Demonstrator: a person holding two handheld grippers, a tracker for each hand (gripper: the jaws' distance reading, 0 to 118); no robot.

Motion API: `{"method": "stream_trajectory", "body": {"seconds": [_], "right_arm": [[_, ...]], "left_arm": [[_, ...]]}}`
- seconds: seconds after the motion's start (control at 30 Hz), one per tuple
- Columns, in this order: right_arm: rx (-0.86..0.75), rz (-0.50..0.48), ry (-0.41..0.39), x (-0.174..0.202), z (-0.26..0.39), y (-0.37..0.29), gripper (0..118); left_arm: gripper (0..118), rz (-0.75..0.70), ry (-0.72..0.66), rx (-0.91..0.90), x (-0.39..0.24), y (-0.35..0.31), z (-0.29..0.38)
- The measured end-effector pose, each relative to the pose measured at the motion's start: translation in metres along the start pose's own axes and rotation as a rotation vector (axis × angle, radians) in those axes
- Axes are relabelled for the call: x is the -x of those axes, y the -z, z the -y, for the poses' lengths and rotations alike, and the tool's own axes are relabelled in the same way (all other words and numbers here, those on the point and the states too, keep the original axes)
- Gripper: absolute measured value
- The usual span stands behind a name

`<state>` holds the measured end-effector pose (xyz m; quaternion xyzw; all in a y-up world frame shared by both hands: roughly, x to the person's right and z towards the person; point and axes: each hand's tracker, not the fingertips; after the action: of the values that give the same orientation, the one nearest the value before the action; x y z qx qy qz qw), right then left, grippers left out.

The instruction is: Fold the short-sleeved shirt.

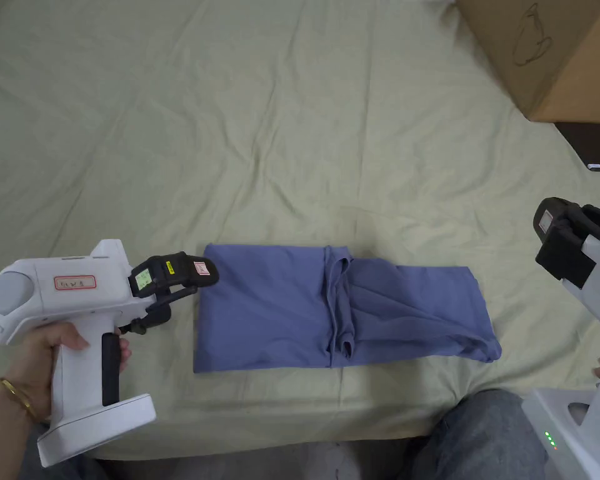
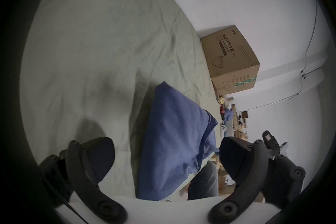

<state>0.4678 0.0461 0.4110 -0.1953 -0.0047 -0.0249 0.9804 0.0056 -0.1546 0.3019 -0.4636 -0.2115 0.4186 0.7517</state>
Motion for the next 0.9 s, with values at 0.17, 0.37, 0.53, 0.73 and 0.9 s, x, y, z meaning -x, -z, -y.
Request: {"method": "stream_trajectory", "body": {"seconds": [0.17,0.37,0.53,0.73,0.9], "right_arm": [[0.034,-0.005,-0.029,0.005,-0.001,0.007,0],[0.073,-0.004,-0.047,0.009,0.004,0.014,0],[0.090,-0.012,-0.063,0.011,0.007,0.015,0],[0.089,-0.023,-0.049,0.014,0.007,0.014,0],[0.073,-0.037,-0.045,0.014,0.005,0.010,0]], "left_arm": [[92,0.016,-0.033,0.075,0.000,0.027,0.012],[29,0.025,-0.039,0.072,-0.001,0.051,0.017],[14,-0.103,-0.002,0.055,-0.009,0.046,0.018],[12,-0.221,0.052,0.036,-0.047,0.029,0.016],[12,-0.338,0.051,-0.009,-0.052,-0.015,0.002]]}}
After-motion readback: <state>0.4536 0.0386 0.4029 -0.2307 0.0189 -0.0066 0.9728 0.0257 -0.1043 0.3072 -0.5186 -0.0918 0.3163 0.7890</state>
